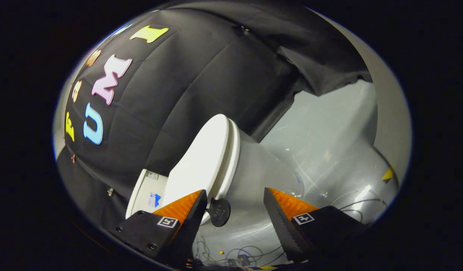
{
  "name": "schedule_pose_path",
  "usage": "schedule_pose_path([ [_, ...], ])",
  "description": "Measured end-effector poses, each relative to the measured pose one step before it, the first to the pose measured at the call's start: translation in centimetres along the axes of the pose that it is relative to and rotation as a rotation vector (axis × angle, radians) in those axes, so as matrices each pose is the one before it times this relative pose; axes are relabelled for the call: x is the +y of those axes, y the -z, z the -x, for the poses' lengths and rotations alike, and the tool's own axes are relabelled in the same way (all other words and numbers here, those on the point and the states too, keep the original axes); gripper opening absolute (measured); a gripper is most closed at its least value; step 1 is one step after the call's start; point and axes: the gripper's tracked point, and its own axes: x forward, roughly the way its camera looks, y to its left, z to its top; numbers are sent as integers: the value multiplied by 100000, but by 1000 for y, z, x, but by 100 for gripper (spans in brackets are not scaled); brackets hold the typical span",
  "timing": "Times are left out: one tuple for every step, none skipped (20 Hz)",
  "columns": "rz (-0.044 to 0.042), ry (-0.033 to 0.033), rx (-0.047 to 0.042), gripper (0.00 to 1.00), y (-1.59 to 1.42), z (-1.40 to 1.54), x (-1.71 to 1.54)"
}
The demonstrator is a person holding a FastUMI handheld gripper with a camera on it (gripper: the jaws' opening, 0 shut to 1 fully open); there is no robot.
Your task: Open the toilet lid.
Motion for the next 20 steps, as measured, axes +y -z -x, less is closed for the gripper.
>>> schedule_pose_path([
  [-4346, -1515, 898, 90, 179, -72, -28],
  [-3726, -1688, 1918, 85, 420, 146, 257],
  [-2866, -1806, 1537, 80, 475, -143, 296],
  [-1874, -1468, 1510, 80, 557, 6, 354],
  [-1317, -1252, 933, 80, 345, -194, 193],
  [-1233, 36, 1072, 80, 275, -237, 97],
  [-1400, -1450, -18, 67, 136, -686, 68],
  [-1838, -2078, 1846, 55, 208, 527, 440],
  [-533, 1008, 694, 54, 268, -65, -26],
  [-756, -1246, -650, 45, -246, -56, 110],
  [-1350, -1534, 1770, 39, 299, -222, 189],
  [-2695, -81, 3389, 39, 774, 176, -27],
  [-2164, -250, 1798, 39, -19, 339, -27],
  [-2131, 507, -2123, 30, -183, -373, -65],
  [547, -2227, -260, 20, -120, 93, 396],
  [1861, -4, 181, 20, 254, -77, -6],
  [-680, -314, 847, 20, -14, 113, -35],
  [-2036, 355, 1524, 21, 215, 199, 127],
  [-643, -624, 311, 21, 27, -189, 118],
  [1775, 483, 301, 21, 136, -42, -83],
])
